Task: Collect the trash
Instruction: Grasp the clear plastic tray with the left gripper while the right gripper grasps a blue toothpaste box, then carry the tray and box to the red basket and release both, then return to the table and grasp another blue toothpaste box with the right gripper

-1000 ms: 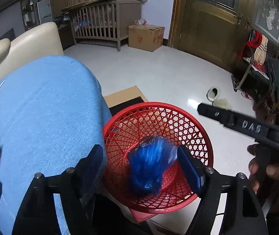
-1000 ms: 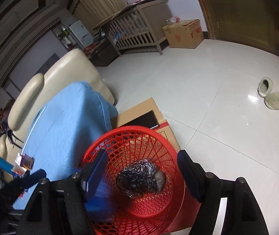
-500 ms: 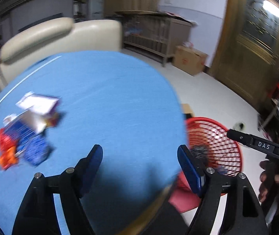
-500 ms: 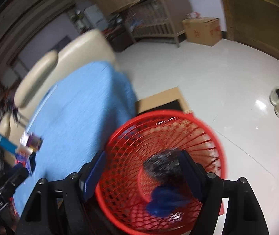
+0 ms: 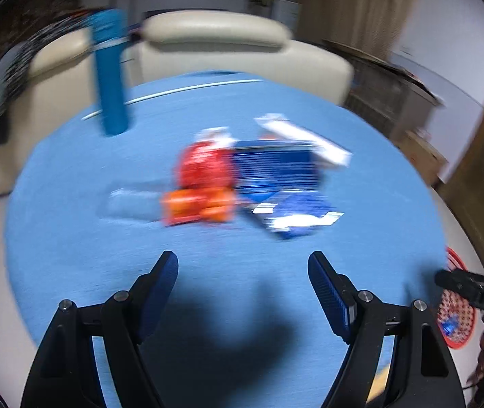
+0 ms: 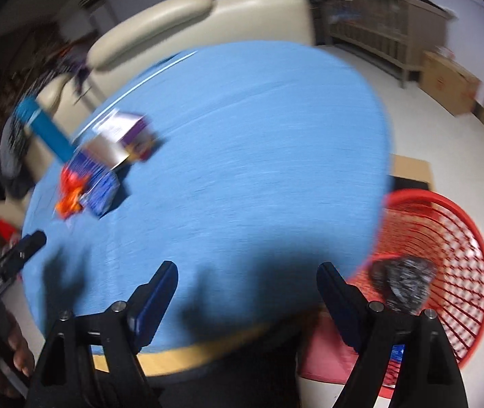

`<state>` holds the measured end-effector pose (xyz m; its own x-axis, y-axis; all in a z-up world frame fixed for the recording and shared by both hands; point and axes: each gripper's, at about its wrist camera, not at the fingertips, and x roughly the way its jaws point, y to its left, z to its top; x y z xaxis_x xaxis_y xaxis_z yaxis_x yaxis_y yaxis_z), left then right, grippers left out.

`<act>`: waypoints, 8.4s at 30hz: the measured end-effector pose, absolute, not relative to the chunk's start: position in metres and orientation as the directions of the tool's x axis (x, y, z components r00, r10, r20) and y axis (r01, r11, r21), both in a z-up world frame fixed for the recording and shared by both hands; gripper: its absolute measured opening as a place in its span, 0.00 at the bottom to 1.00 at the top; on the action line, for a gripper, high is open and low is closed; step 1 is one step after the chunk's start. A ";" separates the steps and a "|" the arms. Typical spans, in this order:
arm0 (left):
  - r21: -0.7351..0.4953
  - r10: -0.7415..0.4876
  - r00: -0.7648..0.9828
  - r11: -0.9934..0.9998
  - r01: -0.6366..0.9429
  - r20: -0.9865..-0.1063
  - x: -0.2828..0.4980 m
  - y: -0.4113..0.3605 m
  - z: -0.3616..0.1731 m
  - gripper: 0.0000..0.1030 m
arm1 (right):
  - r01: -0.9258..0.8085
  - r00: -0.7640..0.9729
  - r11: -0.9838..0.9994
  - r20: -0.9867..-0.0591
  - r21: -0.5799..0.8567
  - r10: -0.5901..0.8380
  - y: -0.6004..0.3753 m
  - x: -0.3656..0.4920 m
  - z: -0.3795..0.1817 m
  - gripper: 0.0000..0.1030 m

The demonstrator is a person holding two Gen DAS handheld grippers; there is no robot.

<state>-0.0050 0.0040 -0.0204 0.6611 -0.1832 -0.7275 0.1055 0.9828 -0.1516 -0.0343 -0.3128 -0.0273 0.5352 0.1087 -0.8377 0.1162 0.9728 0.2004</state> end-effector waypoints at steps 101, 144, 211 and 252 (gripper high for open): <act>-0.194 -0.242 0.679 0.970 0.148 -0.693 0.015 0.037 -0.004 0.02 | -0.128 0.665 0.958 -0.694 0.258 0.276 -0.207 0.010 -0.002 0.57; -0.133 -0.538 0.472 0.746 0.653 -0.699 -0.048 -0.277 0.031 0.02 | 0.461 0.715 0.831 -0.685 0.311 -0.141 -0.503 -0.149 -0.022 0.57; 0.037 -0.283 0.636 0.897 0.441 -0.718 -0.027 -0.193 0.011 0.80 | 0.314 0.754 0.900 -0.655 0.302 -0.044 -0.433 -0.111 0.030 0.86; -0.248 -0.155 0.617 0.966 -0.068 -0.772 0.018 0.075 -0.058 0.80 | -0.609 0.442 0.766 -0.890 -0.206 0.112 -0.091 0.155 -0.034 0.84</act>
